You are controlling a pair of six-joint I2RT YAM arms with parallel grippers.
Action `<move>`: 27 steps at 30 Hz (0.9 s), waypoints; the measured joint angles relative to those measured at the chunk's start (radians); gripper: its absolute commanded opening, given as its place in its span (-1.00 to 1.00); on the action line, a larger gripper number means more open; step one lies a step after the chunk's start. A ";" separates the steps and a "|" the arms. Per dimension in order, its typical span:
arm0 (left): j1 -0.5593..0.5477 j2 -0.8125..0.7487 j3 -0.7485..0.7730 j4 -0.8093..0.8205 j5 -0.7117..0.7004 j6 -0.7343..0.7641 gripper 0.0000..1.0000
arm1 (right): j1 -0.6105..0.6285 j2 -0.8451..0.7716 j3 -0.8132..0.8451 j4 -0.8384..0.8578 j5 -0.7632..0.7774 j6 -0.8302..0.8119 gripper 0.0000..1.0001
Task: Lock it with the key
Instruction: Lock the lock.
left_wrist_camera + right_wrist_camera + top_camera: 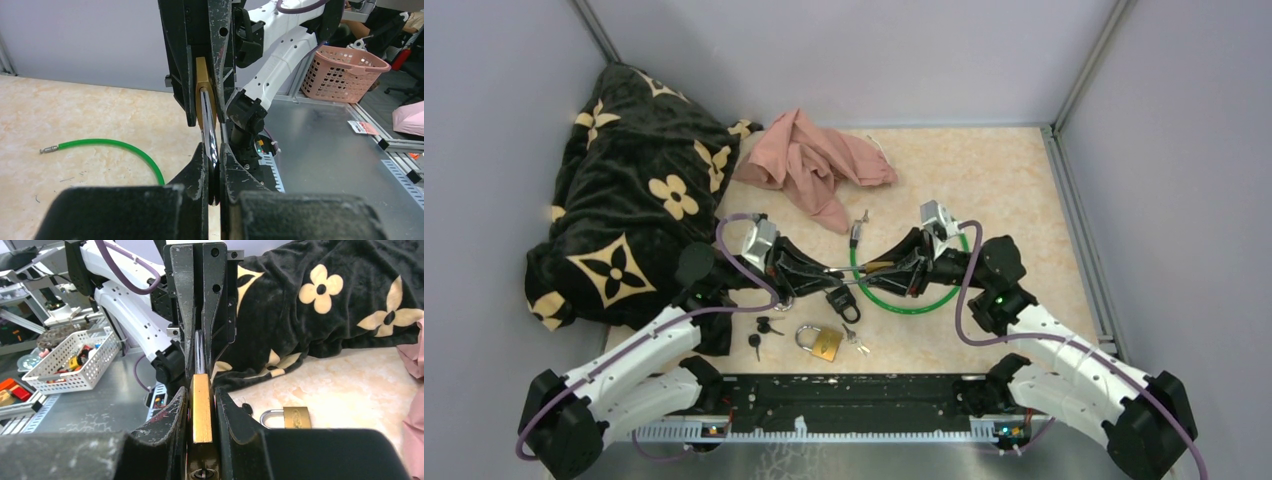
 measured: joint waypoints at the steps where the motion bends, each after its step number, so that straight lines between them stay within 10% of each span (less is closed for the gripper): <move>1: 0.000 0.001 0.000 0.000 0.000 -0.001 -1.00 | 0.002 -0.003 0.001 -0.010 0.003 -0.012 -1.00; 17: -0.006 0.024 0.000 0.058 -0.014 -0.018 -1.00 | 0.054 -0.005 0.020 -0.028 0.068 -0.088 -1.00; 27: -0.072 0.025 0.000 0.122 -0.256 0.030 -1.00 | 0.058 0.034 0.019 0.124 0.158 -0.029 -1.00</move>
